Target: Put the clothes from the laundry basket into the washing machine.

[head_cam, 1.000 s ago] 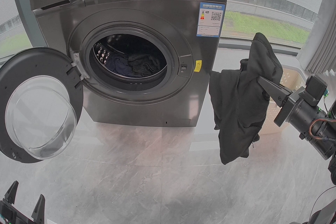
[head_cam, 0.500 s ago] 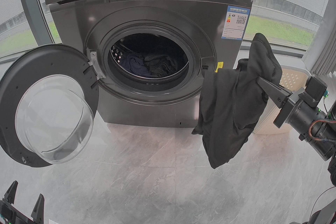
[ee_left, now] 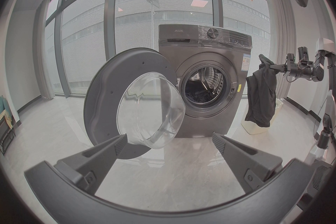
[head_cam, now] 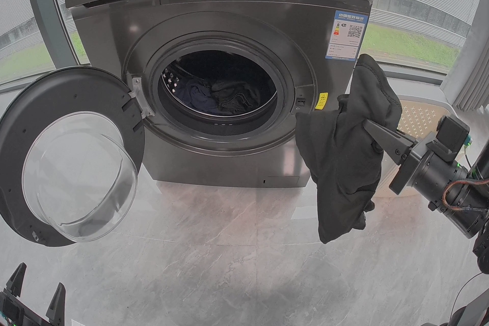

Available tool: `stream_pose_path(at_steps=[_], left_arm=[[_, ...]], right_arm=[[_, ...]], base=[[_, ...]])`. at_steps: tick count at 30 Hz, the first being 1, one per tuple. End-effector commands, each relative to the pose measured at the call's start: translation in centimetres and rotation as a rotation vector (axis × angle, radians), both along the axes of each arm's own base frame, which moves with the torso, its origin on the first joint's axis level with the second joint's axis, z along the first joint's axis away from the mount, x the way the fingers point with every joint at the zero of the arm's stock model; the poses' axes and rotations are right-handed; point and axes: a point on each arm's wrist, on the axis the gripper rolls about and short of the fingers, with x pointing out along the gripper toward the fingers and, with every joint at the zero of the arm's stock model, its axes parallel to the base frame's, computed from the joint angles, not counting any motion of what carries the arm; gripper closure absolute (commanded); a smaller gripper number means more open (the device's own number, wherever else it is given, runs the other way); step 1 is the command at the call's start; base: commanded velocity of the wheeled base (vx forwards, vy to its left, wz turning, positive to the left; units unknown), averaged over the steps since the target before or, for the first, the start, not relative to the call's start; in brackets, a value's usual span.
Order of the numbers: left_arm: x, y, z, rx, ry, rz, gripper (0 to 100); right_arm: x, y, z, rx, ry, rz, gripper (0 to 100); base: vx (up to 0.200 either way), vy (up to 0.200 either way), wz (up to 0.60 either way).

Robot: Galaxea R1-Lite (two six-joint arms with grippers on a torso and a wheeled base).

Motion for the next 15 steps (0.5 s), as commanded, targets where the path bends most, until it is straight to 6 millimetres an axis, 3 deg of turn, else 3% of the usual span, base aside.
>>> stream_pose_path(at_steps=[1, 9, 12, 13, 14, 15], left_arm=[[0.0, 0.0, -0.5, 0.001, 0.001, 0.001, 0], [-0.1, 0.0, 0.2, 0.0, -0.045, 0.0, 0], [-1.1, -0.2, 5.2, 0.006, -0.191, -0.057, 0], [-1.1, -0.2, 5.2, 0.006, -0.191, -0.057, 0], [-0.6, -0.3, 8.4, 0.016, -0.181, -0.153, 0], [-0.1, -0.4, 9.1, 0.017, -0.159, -0.196, 0]], right_arm=[[0.3, 1.0, -0.3, -0.008, 0.01, 0.028, 100], [0.1, 2.3, -0.6, -0.001, 0.027, 0.08, 100], [0.0, 2.8, -0.2, 0.016, 0.018, 0.103, 100], [0.0, 2.8, -0.2, 0.016, 0.018, 0.103, 100], [0.3, 4.0, 0.5, 0.052, 0.016, 0.136, 100], [0.4, 4.6, 0.7, 0.068, 0.019, 0.153, 100]], base=[[0.0, 0.0, 0.0], [0.0, 0.0, 0.0], [0.0, 0.0, 0.0], [0.0, 0.0, 0.0], [0.0, 0.0, 0.0], [0.0, 0.0, 0.0]])
